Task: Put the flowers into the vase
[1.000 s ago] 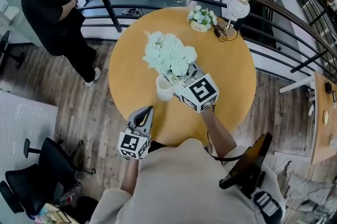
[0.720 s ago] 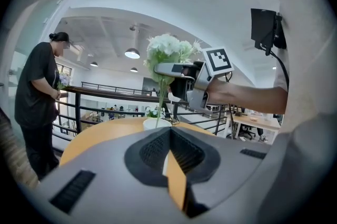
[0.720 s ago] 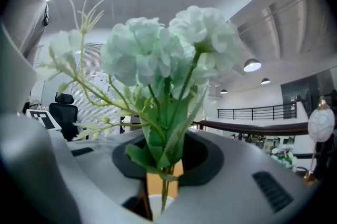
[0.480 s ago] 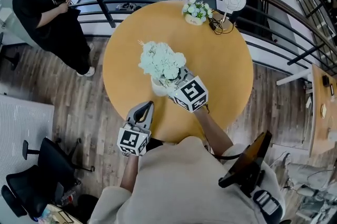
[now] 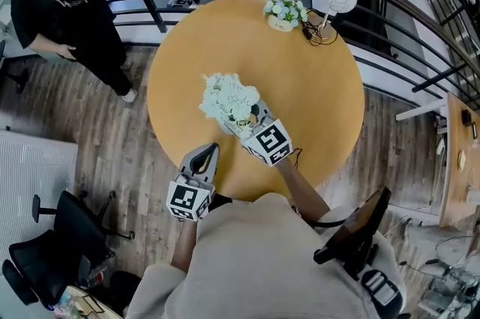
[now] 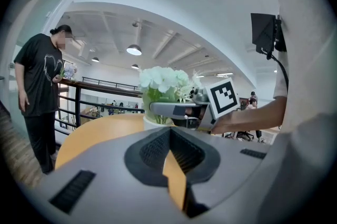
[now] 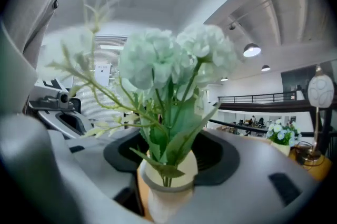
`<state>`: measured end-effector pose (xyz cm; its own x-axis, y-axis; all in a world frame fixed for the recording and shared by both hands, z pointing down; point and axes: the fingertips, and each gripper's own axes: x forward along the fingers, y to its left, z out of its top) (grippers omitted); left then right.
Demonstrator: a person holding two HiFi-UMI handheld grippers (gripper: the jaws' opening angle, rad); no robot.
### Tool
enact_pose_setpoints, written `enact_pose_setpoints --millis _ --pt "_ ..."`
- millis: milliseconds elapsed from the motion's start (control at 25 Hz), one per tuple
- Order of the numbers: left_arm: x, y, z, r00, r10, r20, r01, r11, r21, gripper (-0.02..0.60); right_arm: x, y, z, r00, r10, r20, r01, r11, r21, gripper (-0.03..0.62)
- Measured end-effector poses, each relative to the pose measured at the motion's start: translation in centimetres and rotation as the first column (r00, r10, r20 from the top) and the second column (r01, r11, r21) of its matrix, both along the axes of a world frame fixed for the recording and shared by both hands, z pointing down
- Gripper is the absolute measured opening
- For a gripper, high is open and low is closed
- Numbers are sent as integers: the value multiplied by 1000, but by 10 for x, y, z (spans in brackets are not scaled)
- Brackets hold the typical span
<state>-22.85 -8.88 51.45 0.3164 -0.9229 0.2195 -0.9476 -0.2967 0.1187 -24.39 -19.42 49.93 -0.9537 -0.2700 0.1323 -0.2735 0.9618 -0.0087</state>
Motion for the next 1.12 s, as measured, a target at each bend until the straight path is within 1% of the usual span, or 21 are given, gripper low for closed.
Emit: enact_pose_setpoints --millis 160,200,240,320,800,1040,1120 --pt "2 -4 -2 1000 4 5 -4 1000 3 6 3 -4 6 1000 18 -5 -17 1000 7 321" --pt "3 -4 -2 1000 5 6 -5 1000 4 6 3 -4 8 1000 18 -8 -18 1000 1 363" --pt "3 -3 -3 1000 6 6 -6 1000 5 6 3 -4 12 1000 16 -12 -16 1000 -9 384" --pt "2 -2 -3 1000 7 6 -7 1000 6 6 2 -3 20 1000 11 -27 -12 1000 -28 400" --pt "2 -1 -5 1000 9 12 -9 1000 12 6 13 0 100 986 -12 -168 -19 984 -177 403" --pt "4 -2 -2 1000 19 14 -19 1000 10 6 38 5 131 975 17 -222 -69 971 -228 402" --pt "6 -2 -1 1000 26 11 -26 1000 8 6 48 8 137 974 23 -225 -80 965 -249 400"
